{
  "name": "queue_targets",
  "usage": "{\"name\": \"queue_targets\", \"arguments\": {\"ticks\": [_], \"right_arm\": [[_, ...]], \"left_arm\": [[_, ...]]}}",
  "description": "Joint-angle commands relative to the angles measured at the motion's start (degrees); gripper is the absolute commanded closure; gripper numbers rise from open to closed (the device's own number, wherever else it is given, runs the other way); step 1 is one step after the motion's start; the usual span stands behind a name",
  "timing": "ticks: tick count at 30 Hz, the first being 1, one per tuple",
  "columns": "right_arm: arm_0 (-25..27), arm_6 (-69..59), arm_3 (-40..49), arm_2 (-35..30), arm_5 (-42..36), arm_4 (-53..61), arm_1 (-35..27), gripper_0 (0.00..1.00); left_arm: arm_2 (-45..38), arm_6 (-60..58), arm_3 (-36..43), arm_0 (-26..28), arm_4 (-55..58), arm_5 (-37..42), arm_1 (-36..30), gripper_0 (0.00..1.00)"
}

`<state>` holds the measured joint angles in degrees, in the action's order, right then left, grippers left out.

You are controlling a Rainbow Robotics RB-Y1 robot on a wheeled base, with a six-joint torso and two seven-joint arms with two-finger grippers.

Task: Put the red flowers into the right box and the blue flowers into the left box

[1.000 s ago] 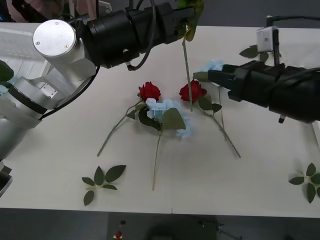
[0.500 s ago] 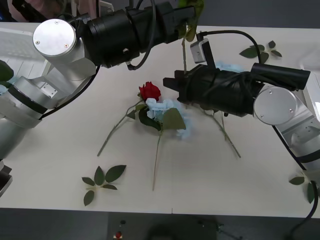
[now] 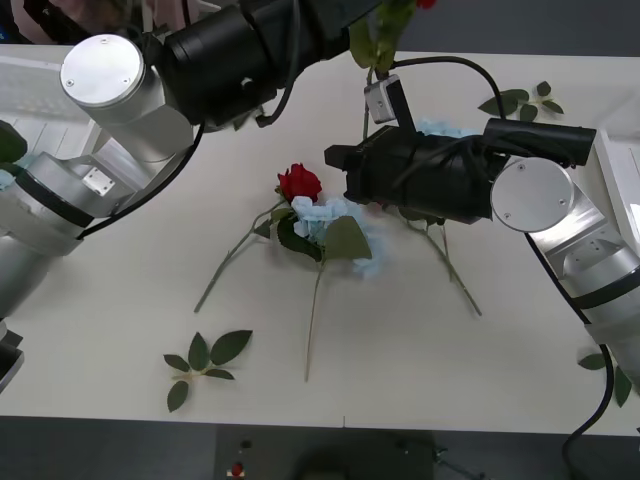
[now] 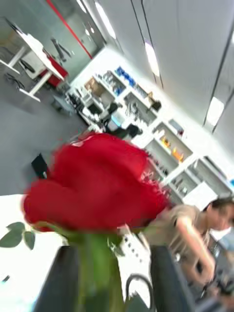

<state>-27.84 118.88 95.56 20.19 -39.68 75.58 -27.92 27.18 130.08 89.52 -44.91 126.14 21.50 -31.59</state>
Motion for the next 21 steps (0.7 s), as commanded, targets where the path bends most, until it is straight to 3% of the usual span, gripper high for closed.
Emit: {"name": "queue_targets", "arguments": {"ticks": [1,5,8,11,14,17,21], "right_arm": [[-1.17,1.01,1.12,0.02,0.04,0.44,-0.2,1.0],[-1.17,0.74,1.03,0.11,0.04,0.53,-0.99,1.0],[-1.17,-2.51,0.59,0.11,0.04,0.71,-3.89,1.0],[-1.61,-6.55,-0.11,0.11,-0.4,1.32,-8.11,1.0],[-3.37,-16.48,-3.89,0.2,-5.32,6.95,-20.33,1.0],[-5.21,-18.68,-7.76,0.11,-9.89,8.0,-30.53,1.0],[-10.84,-19.12,-20.33,0.2,-22.38,8.09,-41.34,1.0]], "left_arm": [[0.16,-0.62,2.76,-3.16,0.87,0.12,-4.97,0.0],[-1.78,-0.88,1.45,-2.72,2.71,9.52,-13.24,0.0],[-4.59,-0.88,-2.33,0.44,5.61,26.22,-21.41,0.0],[-5.82,-0.44,-5.23,3.69,5.35,35.45,-24.75,0.0],[-5.91,4.57,-10.77,7.82,-0.63,45.82,-27.12,0.0],[-5.12,6.68,-13.58,8.0,-10.74,49.34,-26.33,0.0],[0.16,6.5,-14.02,6.33,-23.04,46.53,-24.13,0.0]]}}
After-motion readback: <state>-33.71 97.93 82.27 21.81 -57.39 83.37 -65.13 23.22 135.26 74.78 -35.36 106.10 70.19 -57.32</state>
